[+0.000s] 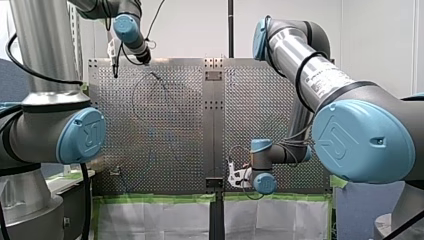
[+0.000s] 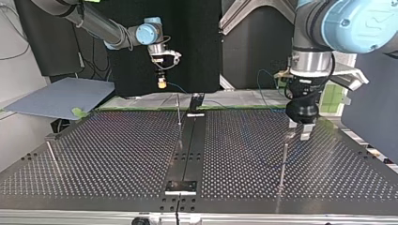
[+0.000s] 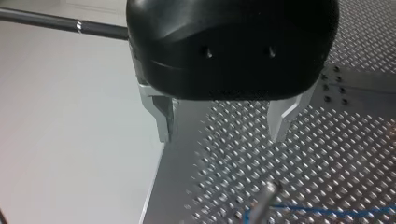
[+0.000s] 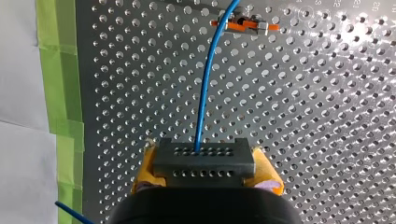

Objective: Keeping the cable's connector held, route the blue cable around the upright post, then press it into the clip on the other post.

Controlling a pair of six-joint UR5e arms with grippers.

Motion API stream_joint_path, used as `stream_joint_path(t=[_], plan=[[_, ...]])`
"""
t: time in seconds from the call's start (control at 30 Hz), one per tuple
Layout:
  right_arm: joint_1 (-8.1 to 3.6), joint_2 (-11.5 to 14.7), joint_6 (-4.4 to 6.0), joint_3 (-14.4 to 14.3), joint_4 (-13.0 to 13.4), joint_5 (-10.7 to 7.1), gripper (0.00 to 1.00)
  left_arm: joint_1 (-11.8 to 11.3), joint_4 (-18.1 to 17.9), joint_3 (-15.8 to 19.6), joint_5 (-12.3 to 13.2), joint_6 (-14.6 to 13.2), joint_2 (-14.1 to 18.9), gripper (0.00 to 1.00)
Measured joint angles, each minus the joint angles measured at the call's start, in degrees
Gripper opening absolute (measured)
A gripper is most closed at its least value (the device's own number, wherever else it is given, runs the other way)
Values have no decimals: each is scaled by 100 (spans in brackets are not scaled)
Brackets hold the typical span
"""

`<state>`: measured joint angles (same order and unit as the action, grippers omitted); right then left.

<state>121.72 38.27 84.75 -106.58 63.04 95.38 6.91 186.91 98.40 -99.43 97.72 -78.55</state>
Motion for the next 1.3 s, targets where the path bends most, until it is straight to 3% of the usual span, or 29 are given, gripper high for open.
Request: stream_joint_path(t=[0.53, 1.3], plan=[[1, -2, 2, 18, -21, -26, 0, 4, 13, 1, -105, 64, -135, 100], [7, 0, 0, 18, -80, -27, 0, 123, 210, 1, -831, 237, -130, 100]])
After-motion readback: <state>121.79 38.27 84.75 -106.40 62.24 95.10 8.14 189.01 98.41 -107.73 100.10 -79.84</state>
